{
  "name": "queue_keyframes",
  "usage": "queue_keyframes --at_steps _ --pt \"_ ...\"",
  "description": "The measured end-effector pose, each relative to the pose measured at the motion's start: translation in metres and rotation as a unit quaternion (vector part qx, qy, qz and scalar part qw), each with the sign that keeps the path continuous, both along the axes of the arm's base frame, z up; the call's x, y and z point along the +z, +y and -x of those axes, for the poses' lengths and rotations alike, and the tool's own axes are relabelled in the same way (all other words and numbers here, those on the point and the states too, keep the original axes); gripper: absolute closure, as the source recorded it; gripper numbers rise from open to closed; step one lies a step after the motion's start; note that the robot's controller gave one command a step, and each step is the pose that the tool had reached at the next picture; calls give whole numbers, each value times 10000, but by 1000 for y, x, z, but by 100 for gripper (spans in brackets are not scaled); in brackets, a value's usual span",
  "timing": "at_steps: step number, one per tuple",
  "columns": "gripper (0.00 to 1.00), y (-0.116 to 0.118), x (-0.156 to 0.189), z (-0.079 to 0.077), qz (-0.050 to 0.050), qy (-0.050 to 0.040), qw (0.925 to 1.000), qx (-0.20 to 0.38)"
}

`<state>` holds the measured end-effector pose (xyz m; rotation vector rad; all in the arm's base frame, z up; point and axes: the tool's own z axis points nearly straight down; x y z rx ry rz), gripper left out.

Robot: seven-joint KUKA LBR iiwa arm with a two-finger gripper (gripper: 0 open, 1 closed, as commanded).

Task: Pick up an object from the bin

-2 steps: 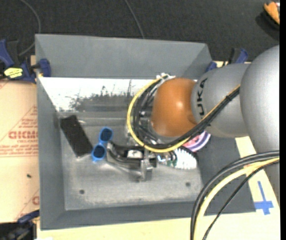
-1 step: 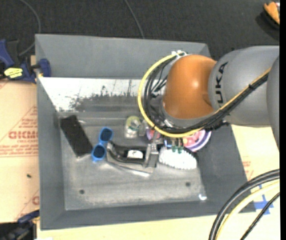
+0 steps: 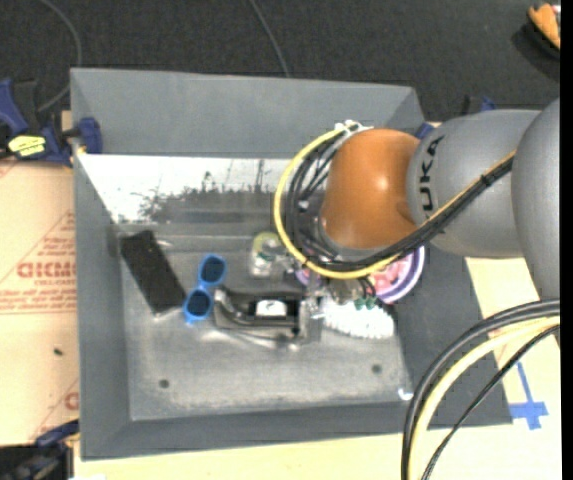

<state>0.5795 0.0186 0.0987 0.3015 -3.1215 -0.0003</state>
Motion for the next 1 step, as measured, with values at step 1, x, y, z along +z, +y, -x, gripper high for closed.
queue_keyframes --at_steps 1 --pt "0 48 -29 25 -20 -67 9752 -2210"
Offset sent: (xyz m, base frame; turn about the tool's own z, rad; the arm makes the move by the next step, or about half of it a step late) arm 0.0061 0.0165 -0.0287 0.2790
